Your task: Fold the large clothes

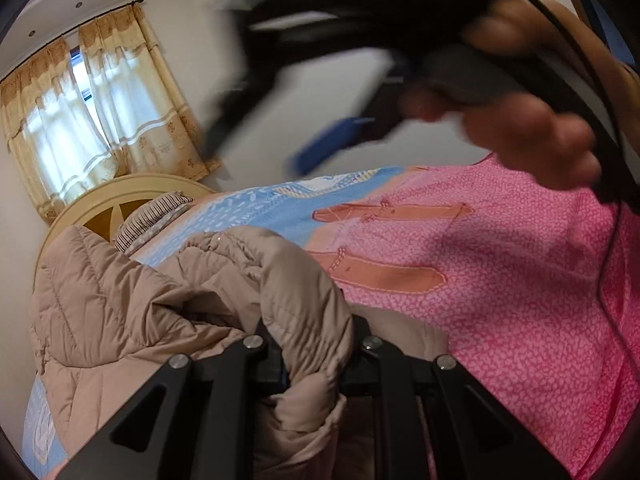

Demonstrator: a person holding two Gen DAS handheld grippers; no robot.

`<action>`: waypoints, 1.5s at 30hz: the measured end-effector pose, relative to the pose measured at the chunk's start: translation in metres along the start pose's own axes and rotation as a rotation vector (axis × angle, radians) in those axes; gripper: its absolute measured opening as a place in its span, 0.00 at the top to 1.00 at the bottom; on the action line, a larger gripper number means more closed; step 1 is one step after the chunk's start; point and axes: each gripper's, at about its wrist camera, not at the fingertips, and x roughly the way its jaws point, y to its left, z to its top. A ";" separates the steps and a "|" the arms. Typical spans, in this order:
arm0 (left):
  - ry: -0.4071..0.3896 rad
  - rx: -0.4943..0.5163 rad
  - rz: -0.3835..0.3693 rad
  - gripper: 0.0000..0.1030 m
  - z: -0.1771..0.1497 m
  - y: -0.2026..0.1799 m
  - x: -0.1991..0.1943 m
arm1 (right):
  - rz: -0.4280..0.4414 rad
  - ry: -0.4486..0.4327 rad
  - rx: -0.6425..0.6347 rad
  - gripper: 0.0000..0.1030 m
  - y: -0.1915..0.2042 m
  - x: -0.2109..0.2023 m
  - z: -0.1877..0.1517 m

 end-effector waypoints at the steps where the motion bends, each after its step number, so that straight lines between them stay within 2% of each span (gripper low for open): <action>1: 0.002 -0.003 0.001 0.83 0.003 0.002 0.003 | 0.041 0.054 -0.022 0.29 0.008 0.017 0.010; 3: 0.010 -0.011 0.011 0.79 0.007 0.004 0.008 | 0.072 0.168 -0.048 0.31 0.025 0.054 0.021; 4: 0.014 -0.012 0.020 0.76 0.009 0.008 0.011 | 0.082 0.218 -0.056 0.31 0.033 0.064 0.014; 6: 0.022 -0.009 0.031 0.72 0.007 0.005 0.012 | 0.065 0.299 -0.088 0.33 0.041 0.094 0.014; 7: 0.028 -0.010 0.038 0.61 0.007 0.004 0.008 | 0.052 0.344 -0.107 0.41 0.046 0.106 0.011; 8: 0.031 -0.012 0.042 0.49 0.007 0.004 0.007 | 0.038 0.383 -0.120 0.80 0.049 0.117 0.008; 9: 0.043 -0.015 0.054 0.44 0.006 0.004 0.002 | 0.025 0.396 -0.128 0.86 0.047 0.123 0.009; 11: 0.049 -0.008 0.086 0.32 0.002 0.001 -0.016 | -0.013 0.391 -0.161 0.89 0.050 0.124 0.004; 13: 0.054 -0.041 0.096 0.27 -0.006 0.009 -0.036 | -0.024 0.369 -0.125 0.90 0.040 0.121 0.002; 17: 0.071 -0.154 0.109 0.26 -0.027 0.038 -0.077 | -0.059 0.347 -0.080 0.90 0.015 0.115 -0.009; 18: 0.068 -0.196 0.118 0.23 -0.032 0.049 -0.090 | -0.071 0.341 -0.075 0.90 0.010 0.114 -0.014; 19: 0.064 -0.238 0.139 0.14 -0.034 0.059 -0.100 | -0.088 0.333 -0.074 0.90 0.005 0.113 -0.014; 20: 0.054 -0.270 0.137 0.10 -0.037 0.068 -0.102 | -0.110 0.322 -0.070 0.90 0.000 0.111 -0.018; 22: 0.024 -0.376 0.139 0.07 -0.041 0.096 -0.117 | -0.129 0.301 -0.045 0.90 -0.010 0.106 -0.024; 24: 0.029 -0.438 0.202 0.05 -0.042 0.116 -0.114 | -0.143 0.282 -0.010 0.90 -0.020 0.103 -0.029; 27: 0.039 -0.508 0.332 0.05 -0.026 0.144 -0.094 | -0.160 0.249 0.038 0.90 -0.031 0.098 -0.038; 28: 0.044 -0.520 0.347 0.05 -0.020 0.150 -0.087 | -0.161 0.243 0.047 0.90 -0.032 0.097 -0.041; 30: 0.080 -0.514 0.407 0.05 -0.003 0.158 -0.061 | -0.160 0.228 0.063 0.90 -0.033 0.093 -0.045; 32: 0.110 -0.480 0.433 0.04 0.000 0.156 -0.038 | -0.153 0.219 0.074 0.90 -0.034 0.089 -0.048; 33: 0.165 -0.437 0.461 0.04 0.007 0.154 -0.015 | -0.153 0.210 0.085 0.90 -0.034 0.087 -0.047; 35: 0.237 -0.393 0.452 0.04 -0.003 0.145 0.007 | -0.174 0.174 0.066 0.88 -0.027 0.077 -0.045; 37: 0.275 -0.359 0.444 0.04 -0.010 0.129 0.025 | -0.244 0.095 0.030 0.84 -0.013 0.059 -0.038; 39: 0.250 -0.353 0.440 0.04 -0.011 0.122 0.020 | -0.270 -0.037 0.003 0.83 0.004 0.036 -0.023; 41: 0.237 -0.339 0.434 0.04 -0.011 0.119 0.018 | -0.211 -0.124 -0.020 0.83 0.021 0.025 -0.005; 42: 0.233 -0.332 0.426 0.04 -0.010 0.118 0.017 | -0.175 -0.141 -0.045 0.83 0.030 0.028 0.007; 44: 0.233 -0.320 0.415 0.04 -0.011 0.125 0.018 | -0.100 -0.119 -0.068 0.83 0.041 0.047 0.027; 45: 0.234 -0.316 0.408 0.04 -0.010 0.126 0.018 | -0.057 -0.080 -0.062 0.82 0.042 0.061 0.034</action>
